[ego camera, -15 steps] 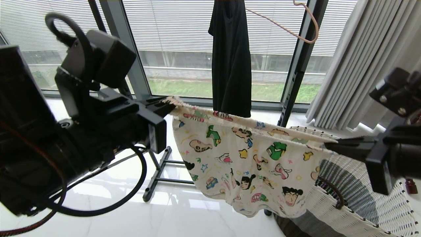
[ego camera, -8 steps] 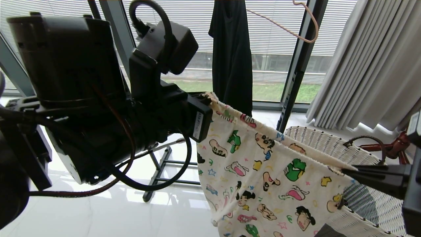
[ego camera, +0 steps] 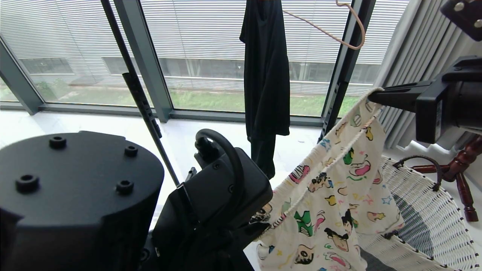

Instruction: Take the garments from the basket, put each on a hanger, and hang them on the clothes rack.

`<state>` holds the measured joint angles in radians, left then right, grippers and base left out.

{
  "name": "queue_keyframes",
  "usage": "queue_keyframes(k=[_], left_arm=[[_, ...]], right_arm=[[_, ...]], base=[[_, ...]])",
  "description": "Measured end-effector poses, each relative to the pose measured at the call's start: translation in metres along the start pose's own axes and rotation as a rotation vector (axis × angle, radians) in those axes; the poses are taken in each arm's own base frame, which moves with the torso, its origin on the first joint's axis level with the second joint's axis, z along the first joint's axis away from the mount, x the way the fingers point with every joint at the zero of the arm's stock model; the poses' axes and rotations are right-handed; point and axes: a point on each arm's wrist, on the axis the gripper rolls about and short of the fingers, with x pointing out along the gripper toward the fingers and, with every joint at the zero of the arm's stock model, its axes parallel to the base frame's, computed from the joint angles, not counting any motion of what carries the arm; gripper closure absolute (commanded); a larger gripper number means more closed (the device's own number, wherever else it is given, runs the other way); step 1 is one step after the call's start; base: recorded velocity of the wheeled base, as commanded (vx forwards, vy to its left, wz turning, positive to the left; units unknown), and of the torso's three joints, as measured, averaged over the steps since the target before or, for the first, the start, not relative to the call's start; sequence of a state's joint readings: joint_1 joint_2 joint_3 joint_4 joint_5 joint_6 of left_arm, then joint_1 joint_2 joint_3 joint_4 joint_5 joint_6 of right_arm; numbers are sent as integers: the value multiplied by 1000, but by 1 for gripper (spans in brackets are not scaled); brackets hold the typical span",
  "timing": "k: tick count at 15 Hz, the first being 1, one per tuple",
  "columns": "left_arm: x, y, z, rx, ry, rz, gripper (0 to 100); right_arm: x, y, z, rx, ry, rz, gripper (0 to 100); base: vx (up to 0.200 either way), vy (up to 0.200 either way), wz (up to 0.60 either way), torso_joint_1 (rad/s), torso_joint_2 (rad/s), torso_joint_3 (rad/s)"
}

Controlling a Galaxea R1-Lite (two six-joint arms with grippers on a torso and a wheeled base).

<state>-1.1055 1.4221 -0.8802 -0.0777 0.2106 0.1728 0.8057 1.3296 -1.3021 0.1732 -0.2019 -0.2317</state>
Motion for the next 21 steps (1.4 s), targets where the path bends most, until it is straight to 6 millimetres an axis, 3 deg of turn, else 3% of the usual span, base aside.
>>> queue_keyframes(k=[2, 3, 10, 15, 18, 21], left_arm=[[-4, -1, 0, 1, 5, 73, 100], [-5, 0, 0, -1, 11, 119, 100], [-3, 35, -6, -62, 71, 396, 100], [-5, 56, -24, -89, 148, 547, 100], [-12, 60, -29, -96, 163, 600, 100], [-33, 69, -37, -114, 162, 688, 100]], right_arm=[[8, 1, 0, -4, 13, 1, 100], [9, 2, -2, -8, 33, 5, 0], [-12, 5, -25, -31, 151, 63, 0], [-41, 6, -32, 19, 72, 285, 0], [-46, -9, -36, 63, 99, 161, 0], [-47, -44, -54, 78, 242, -150, 0]], base=[[0, 0, 0, 0, 0, 0], [0, 0, 0, 0, 0, 0], [0, 0, 0, 0, 0, 0], [0, 0, 0, 0, 0, 0], [0, 0, 0, 0, 0, 0], [0, 0, 0, 0, 0, 0]])
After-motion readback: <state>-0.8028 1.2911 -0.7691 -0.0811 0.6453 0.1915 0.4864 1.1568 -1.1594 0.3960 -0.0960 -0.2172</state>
